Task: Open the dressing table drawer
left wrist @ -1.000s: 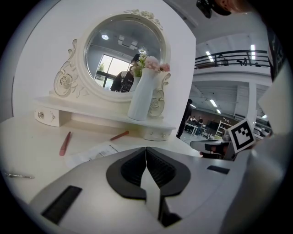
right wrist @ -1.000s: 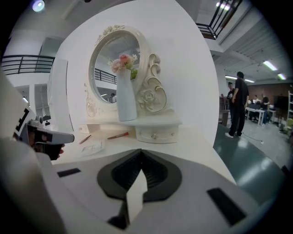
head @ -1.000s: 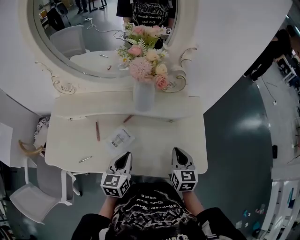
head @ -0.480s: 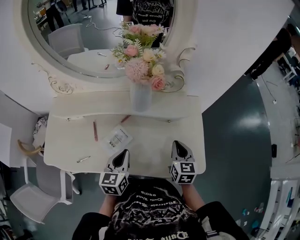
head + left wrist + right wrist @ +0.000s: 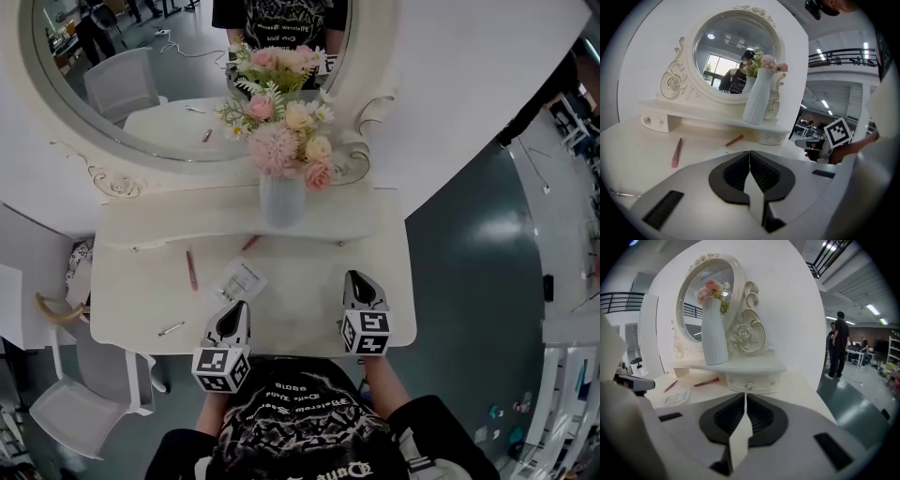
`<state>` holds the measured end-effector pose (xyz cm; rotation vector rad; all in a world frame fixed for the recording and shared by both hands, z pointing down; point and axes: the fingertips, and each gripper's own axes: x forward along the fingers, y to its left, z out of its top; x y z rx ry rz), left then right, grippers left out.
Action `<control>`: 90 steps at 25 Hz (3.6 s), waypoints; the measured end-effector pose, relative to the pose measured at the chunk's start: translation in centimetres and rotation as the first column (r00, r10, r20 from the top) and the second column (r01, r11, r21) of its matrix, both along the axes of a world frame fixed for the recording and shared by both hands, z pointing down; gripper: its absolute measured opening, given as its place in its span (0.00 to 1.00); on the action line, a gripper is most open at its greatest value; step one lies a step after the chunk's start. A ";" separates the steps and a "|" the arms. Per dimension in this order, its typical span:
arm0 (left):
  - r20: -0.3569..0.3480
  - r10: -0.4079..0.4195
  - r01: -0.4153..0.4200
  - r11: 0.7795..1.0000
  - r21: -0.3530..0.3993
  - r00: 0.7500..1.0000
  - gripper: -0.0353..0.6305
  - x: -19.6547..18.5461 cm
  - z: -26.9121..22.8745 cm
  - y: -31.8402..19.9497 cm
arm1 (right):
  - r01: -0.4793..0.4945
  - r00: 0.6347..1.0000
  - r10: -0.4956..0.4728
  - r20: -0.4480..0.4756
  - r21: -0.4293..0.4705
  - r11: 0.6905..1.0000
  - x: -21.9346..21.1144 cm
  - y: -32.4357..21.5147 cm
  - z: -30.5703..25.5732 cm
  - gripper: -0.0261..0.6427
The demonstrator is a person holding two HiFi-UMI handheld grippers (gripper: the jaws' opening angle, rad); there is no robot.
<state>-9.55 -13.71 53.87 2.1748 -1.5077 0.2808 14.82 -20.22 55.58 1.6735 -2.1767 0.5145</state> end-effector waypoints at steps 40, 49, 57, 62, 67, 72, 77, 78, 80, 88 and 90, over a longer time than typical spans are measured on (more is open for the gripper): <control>0.065 -0.054 0.060 0.995 -0.080 0.996 0.08 -3.9 1.8 -0.2 | -0.004 0.999 0.002 -0.032 -0.045 0.999 -1.5 -7.7 3.5 0.27; 0.073 -0.056 0.062 0.994 -0.088 0.996 0.08 -4.2 2.2 -0.2 | -0.007 0.998 0.004 -0.059 -0.047 0.999 -1.4 -8.3 3.9 0.22; 0.073 -0.057 0.063 0.994 -0.087 0.996 0.08 -4.2 2.2 -0.2 | -0.001 0.998 -0.002 -0.055 -0.053 0.999 -1.6 -8.2 3.9 0.19; 0.070 -0.067 0.073 0.994 -0.085 0.995 0.08 -4.5 2.2 -0.1 | -0.001 0.998 -0.002 -0.059 -0.058 0.998 -1.6 -8.2 3.9 0.19; 0.065 -0.077 0.082 0.993 -0.079 0.995 0.08 -4.8 2.1 -0.1 | 0.004 0.998 -0.008 -0.070 -0.064 0.998 -1.6 -8.0 4.0 0.19; 0.059 -0.083 0.088 0.993 -0.078 0.995 0.08 -4.8 2.1 -0.1 | 0.004 0.997 -0.009 -0.076 -0.072 0.997 -1.5 -7.8 4.0 0.19; 0.055 -0.083 0.087 0.993 -0.074 0.995 0.08 -4.9 2.1 -0.1 | 0.000 0.997 -0.006 -0.080 -0.079 0.997 -1.6 -7.5 4.0 0.19; 0.055 -0.083 0.086 0.994 -0.073 0.995 0.08 -4.9 2.1 -0.1 | 0.000 0.997 -0.006 -0.081 -0.078 0.997 -1.6 -7.5 4.0 0.19; 0.053 -0.083 0.087 0.994 -0.071 0.995 0.08 -5.0 2.1 0.0 | -0.002 0.996 -0.005 -0.083 -0.079 0.997 -1.6 -7.4 4.0 0.19; 0.045 -0.086 0.089 0.994 -0.069 0.995 0.08 -5.4 2.2 0.1 | 0.003 0.995 -0.011 -0.095 -0.085 0.996 -1.6 -6.9 4.0 0.19; 0.046 -0.084 0.087 0.994 -0.069 0.995 0.08 -5.3 2.2 0.1 | 0.004 0.995 -0.012 -0.095 -0.085 0.996 -1.6 -6.8 4.1 0.19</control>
